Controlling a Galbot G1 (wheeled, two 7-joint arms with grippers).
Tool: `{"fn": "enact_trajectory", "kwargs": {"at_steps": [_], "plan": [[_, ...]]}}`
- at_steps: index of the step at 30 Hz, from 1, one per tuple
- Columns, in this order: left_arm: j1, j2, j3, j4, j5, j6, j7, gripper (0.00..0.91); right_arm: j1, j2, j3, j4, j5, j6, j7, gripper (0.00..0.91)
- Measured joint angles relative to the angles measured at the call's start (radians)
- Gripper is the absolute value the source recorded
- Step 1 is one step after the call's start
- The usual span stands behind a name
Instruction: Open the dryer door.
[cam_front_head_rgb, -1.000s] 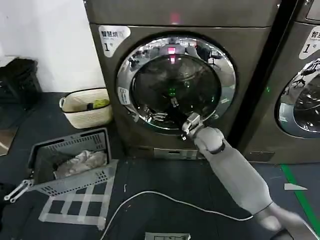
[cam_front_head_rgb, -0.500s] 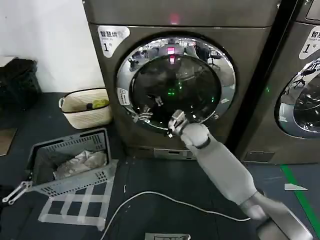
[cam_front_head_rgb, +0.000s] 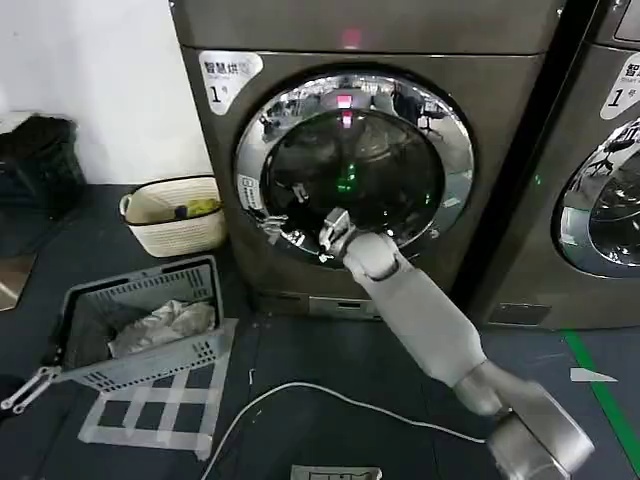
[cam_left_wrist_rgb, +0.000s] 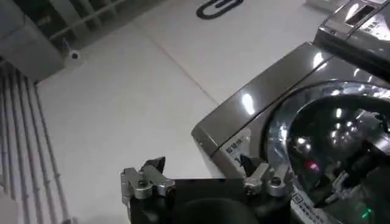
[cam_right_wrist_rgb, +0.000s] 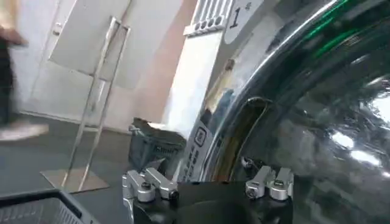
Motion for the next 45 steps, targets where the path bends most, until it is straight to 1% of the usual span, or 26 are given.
{"fn": "enact_trajectory", "kwargs": {"at_steps": [5,8,11,15,20,24,28,33,37,41,45], "plan": [[0.005,-0.001,-0.003,0.003,-0.002,0.0,0.001,0.907,0.017,0.005,-0.003,-0.026,0.007,0.019,-0.042,0.907],[0.004,-0.004,-0.003,0.003,-0.001,0.0,0.001,0.907,0.023,-0.003,-0.009,-0.03,0.014,0.041,-0.089,0.907],[0.001,-0.006,-0.001,0.003,0.0,0.0,0.002,0.907,0.025,-0.011,-0.017,-0.025,0.038,0.059,-0.137,0.907],[-0.003,-0.006,0.0,0.003,0.003,0.0,0.003,0.907,0.022,-0.025,-0.029,-0.005,0.07,0.086,-0.196,0.907],[-0.017,-0.006,0.002,0.009,0.013,0.0,0.005,0.907,0.005,-0.06,-0.047,0.048,0.121,0.093,-0.238,0.907],[-0.028,-0.004,0.008,0.011,0.017,0.0,0.006,0.907,-0.012,-0.09,-0.051,0.091,0.151,0.114,-0.285,0.907],[-0.041,0.003,0.01,0.016,0.024,0.0,0.006,0.907,-0.041,-0.133,-0.051,0.146,0.163,0.126,-0.31,0.907],[-0.063,0.023,0.011,0.044,0.032,0.0,0.003,0.907,-0.096,-0.212,-0.028,0.24,0.224,0.154,-0.377,0.907],[-0.089,0.051,0.024,0.072,0.062,0.0,-0.018,0.907,-0.147,-0.283,0.002,0.338,0.266,0.162,-0.456,0.907],[-0.126,0.089,0.06,0.093,0.101,0.001,-0.054,0.907,-0.199,-0.347,0.036,0.429,0.287,0.164,-0.52,0.907],[-0.174,0.127,0.119,0.114,0.171,0.056,-0.106,0.907,-0.257,-0.41,0.075,0.51,0.333,0.162,-0.59,0.907]]}}
